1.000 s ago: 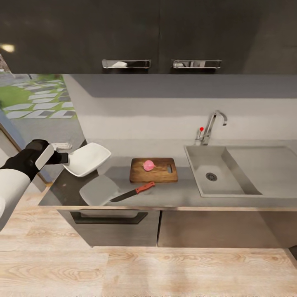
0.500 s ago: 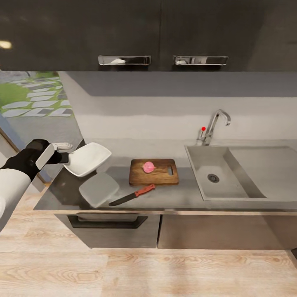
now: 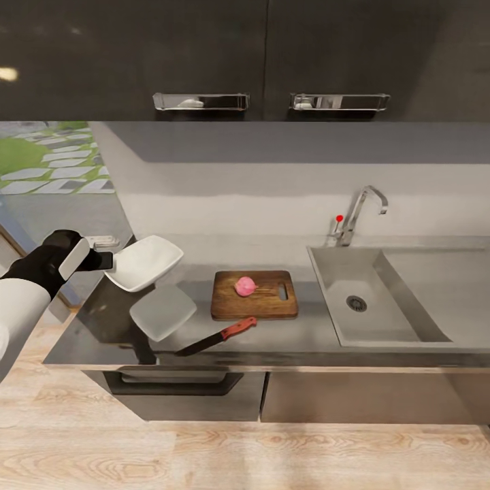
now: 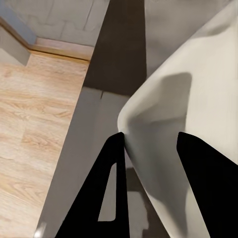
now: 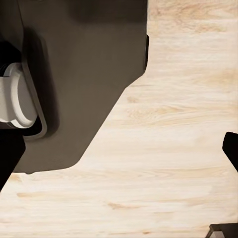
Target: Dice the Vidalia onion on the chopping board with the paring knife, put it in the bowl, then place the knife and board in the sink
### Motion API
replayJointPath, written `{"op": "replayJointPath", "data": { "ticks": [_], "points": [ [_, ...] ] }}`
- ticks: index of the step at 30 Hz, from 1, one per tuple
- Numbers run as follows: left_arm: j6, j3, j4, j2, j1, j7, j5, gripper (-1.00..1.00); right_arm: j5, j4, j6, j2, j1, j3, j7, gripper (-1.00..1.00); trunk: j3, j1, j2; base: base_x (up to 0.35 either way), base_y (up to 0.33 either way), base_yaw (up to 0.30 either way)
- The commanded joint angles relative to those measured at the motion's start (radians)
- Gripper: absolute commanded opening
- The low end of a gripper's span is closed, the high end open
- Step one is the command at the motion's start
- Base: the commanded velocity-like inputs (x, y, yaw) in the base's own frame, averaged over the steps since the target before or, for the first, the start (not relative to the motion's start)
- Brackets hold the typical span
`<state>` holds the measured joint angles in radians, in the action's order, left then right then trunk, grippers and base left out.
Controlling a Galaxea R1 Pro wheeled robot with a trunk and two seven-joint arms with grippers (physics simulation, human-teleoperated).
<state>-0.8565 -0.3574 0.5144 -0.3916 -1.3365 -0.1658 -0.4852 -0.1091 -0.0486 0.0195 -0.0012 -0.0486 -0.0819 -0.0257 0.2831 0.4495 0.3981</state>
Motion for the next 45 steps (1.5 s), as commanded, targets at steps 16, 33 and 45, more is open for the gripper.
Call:
{"op": "replayJointPath", "data": {
  "ticks": [16, 33, 45],
  "points": [
    [-0.003, -0.008, -0.014, -0.006, -0.001, -0.037, -0.012, -1.00, -0.011, -0.001, 0.002, 0.001, -0.001, -0.009, -0.002, 1.00, 0.016, 0.001, 0.002, 0.001, 0.000, 0.000],
    [-0.003, -0.008, -0.017, -0.007, -0.001, -0.054, -0.012, -1.00, -0.011, -0.007, 0.004, 0.001, -0.001, -0.010, 0.003, 1.00, 0.032, 0.001, 0.002, 0.000, 0.000, 0.000],
    [-0.003, -0.008, -0.017, -0.009, -0.001, -0.054, -0.012, -1.00, -0.011, -0.012, 0.002, 0.001, -0.001, -0.010, -0.003, 1.00, 0.032, 0.001, 0.002, 0.000, 0.000, 0.000]
  ]
}}
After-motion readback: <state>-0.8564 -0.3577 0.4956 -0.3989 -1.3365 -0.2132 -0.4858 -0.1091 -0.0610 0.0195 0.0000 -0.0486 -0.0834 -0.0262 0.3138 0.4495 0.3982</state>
